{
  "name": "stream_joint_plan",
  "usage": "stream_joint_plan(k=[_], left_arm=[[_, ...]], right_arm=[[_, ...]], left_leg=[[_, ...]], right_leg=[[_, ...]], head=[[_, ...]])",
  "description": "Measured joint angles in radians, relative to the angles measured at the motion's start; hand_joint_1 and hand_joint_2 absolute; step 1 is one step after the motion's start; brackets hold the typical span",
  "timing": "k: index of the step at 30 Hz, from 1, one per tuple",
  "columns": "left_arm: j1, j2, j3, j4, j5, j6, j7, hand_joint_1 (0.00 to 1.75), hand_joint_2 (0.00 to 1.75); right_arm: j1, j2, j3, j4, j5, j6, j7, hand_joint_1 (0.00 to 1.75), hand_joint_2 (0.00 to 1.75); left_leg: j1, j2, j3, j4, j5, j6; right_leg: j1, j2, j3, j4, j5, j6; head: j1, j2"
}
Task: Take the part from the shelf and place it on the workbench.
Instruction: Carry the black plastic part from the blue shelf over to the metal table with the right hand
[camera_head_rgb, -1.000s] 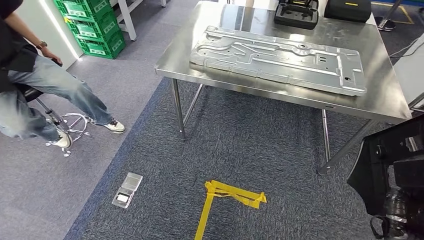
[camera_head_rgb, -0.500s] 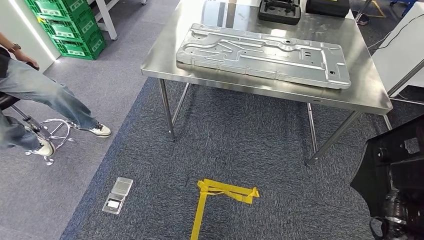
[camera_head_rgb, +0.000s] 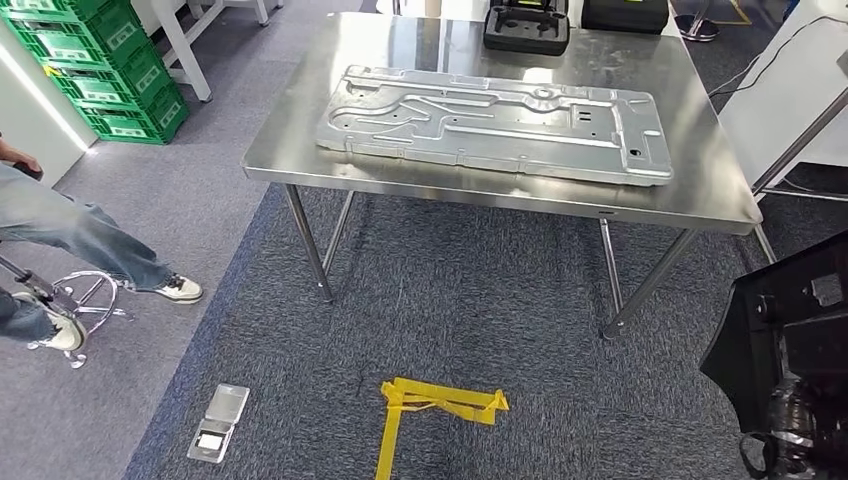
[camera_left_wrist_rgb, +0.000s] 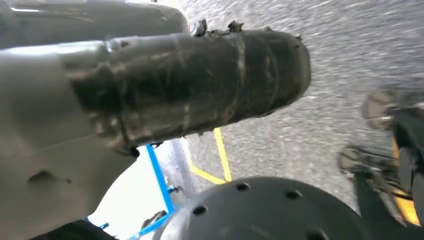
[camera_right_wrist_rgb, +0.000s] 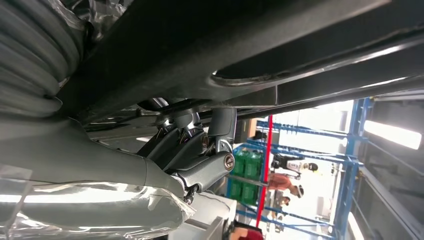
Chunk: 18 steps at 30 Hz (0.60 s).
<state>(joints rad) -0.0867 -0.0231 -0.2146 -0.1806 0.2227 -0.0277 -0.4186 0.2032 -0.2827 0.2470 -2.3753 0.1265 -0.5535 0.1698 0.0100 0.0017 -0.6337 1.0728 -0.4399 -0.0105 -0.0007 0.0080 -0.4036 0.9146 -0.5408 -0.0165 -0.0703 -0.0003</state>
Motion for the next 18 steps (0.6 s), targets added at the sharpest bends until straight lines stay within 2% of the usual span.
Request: stream_joint_plan(k=[1, 2, 4, 5, 6, 8, 10, 11, 12, 13, 14, 16, 17, 18], left_arm=[[-0.001, 0.001, 0.0, 0.0, 0.0, 0.001, 0.001, 0.0, 0.0], [-0.003, 0.002, 0.0, 0.0, -0.001, 0.002, 0.001, 0.0, 0.0], [-0.006, 0.003, -0.001, 0.0, -0.001, 0.003, 0.001, 0.0, 0.0], [-0.006, 0.003, -0.001, -0.001, -0.002, 0.003, 0.0, 0.0, 0.0], [-0.006, 0.001, -0.002, -0.001, -0.003, 0.004, 0.0, 0.0, 0.0], [-0.006, -0.005, -0.002, -0.001, -0.006, 0.004, -0.001, 0.0, 0.0], [-0.006, -0.012, -0.002, -0.001, -0.007, 0.005, 0.0, 0.0, 0.0], [-0.005, -0.015, -0.002, -0.001, -0.007, 0.006, 0.001, 0.0, 0.0], [-0.003, -0.016, -0.002, -0.001, -0.007, 0.008, 0.001, 0.0, 0.0], [-0.002, -0.017, -0.002, -0.001, -0.007, 0.009, 0.002, 0.0, 0.0], [-0.001, -0.018, -0.002, -0.001, -0.007, 0.011, 0.003, 0.0, 0.0], [-0.002, -0.018, -0.002, 0.0, -0.007, 0.014, 0.005, 0.0, 0.0], [-0.003, -0.018, -0.002, -0.001, -0.007, 0.014, 0.007, 0.0, 0.0], [-0.003, -0.018, -0.002, 0.0, -0.007, 0.014, 0.007, 0.0, 0.0]], right_arm=[[0.001, 0.0, 0.0, 0.0, 0.0, 0.0, 0.0, 1.75, 1.75], [0.001, 0.0, 0.0, 0.0, 0.0, 0.001, 0.0, 1.75, 1.75], [0.002, -0.001, -0.001, -0.001, 0.001, 0.004, 0.0, 1.75, 1.75], [0.003, -0.002, -0.001, -0.001, 0.002, 0.006, 0.0, 1.75, 1.75], [0.003, -0.002, -0.001, -0.002, 0.002, 0.008, 0.0, 1.75, 1.75], [0.004, -0.005, -0.002, -0.003, 0.003, 0.009, 0.001, 1.75, 1.75], [0.008, -0.008, -0.003, -0.003, 0.003, 0.009, 0.002, 1.75, 1.75], [0.01, -0.008, -0.003, -0.003, 0.003, 0.01, 0.003, 1.75, 1.75], [0.012, -0.009, -0.003, -0.003, 0.003, 0.01, 0.004, 1.75, 1.75], [0.012, -0.009, -0.003, -0.003, 0.003, 0.01, 0.004, 1.75, 1.75], [0.013, -0.009, -0.004, -0.002, 0.003, 0.011, 0.004, 1.75, 1.75], [0.015, -0.009, -0.006, -0.001, 0.003, 0.012, 0.006, 1.75, 1.75], [0.017, -0.01, -0.006, -0.001, 0.003, 0.013, 0.007, 1.75, 1.75], [0.019, -0.01, -0.006, 0.0, 0.004, 0.014, 0.009, 1.75, 1.75]], left_leg=[[-0.001, -0.001, 0.018, -0.046, 0.015, 0.005], [-0.004, -0.003, 0.032, -0.072, 0.013, 0.01], [-0.004, -0.003, 0.053, -0.084, -0.011, 0.024], [-0.002, -0.003, 0.066, -0.089, -0.017, 0.029], [0.001, -0.003, 0.081, -0.094, -0.024, 0.035], [0.006, -0.003, 0.108, -0.102, -0.036, 0.041], [0.008, -0.005, 0.134, -0.111, -0.05, 0.042], [0.009, -0.006, 0.15, -0.116, -0.06, 0.04], [0.01, -0.008, 0.168, -0.119, -0.071, 0.038], [0.011, -0.009, 0.188, -0.121, -0.084, 0.035], [0.011, -0.01, 0.207, -0.123, -0.098, 0.032], [0.01, -0.013, 0.232, -0.126, -0.128, 0.024], [0.009, -0.014, 0.243, -0.13, -0.143, 0.019], [0.007, -0.014, 0.254, -0.126, -0.146, 0.011]], right_leg=[[0.001, 0.002, 0.009, -0.001, -0.013, 0.006], [0.001, 0.003, 0.017, -0.003, -0.022, 0.011], [0.001, 0.006, 0.033, 0.005, -0.022, 0.023], [0.001, 0.005, 0.026, 0.029, -0.015, 0.028], [0.0, 0.003, 0.004, 0.073, -0.008, 0.034], [-0.004, -0.001, -0.085, 0.201, -0.015, 0.045], [-0.01, -0.002, -0.19, 0.309, -0.068, 0.055], [-0.012, -0.003, -0.231, 0.329, -0.098, 0.057], [-0.013, -0.004, -0.259, 0.323, -0.117, 0.058], [-0.013, -0.005, -0.273, 0.288, -0.107, 0.057], [-0.013, -0.007, -0.277, 0.233, -0.064, 0.053], [-0.01, -0.011, -0.27, 0.119, 0.081, 0.042], [-0.009, -0.012, -0.264, 0.087, 0.131, 0.037], [-0.007, -0.01, -0.256, 0.07, 0.157, 0.032]], head=[[0.001, 0.0], [0.002, 0.0], [0.002, 0.0], [0.002, 0.0], [0.002, 0.0], [0.003, 0.0], [0.003, 0.0], [0.003, 0.0], [0.003, 0.0], [0.003, 0.0], [0.003, 0.0], [0.005, 0.0], [0.005, 0.0], [0.006, 0.0]])
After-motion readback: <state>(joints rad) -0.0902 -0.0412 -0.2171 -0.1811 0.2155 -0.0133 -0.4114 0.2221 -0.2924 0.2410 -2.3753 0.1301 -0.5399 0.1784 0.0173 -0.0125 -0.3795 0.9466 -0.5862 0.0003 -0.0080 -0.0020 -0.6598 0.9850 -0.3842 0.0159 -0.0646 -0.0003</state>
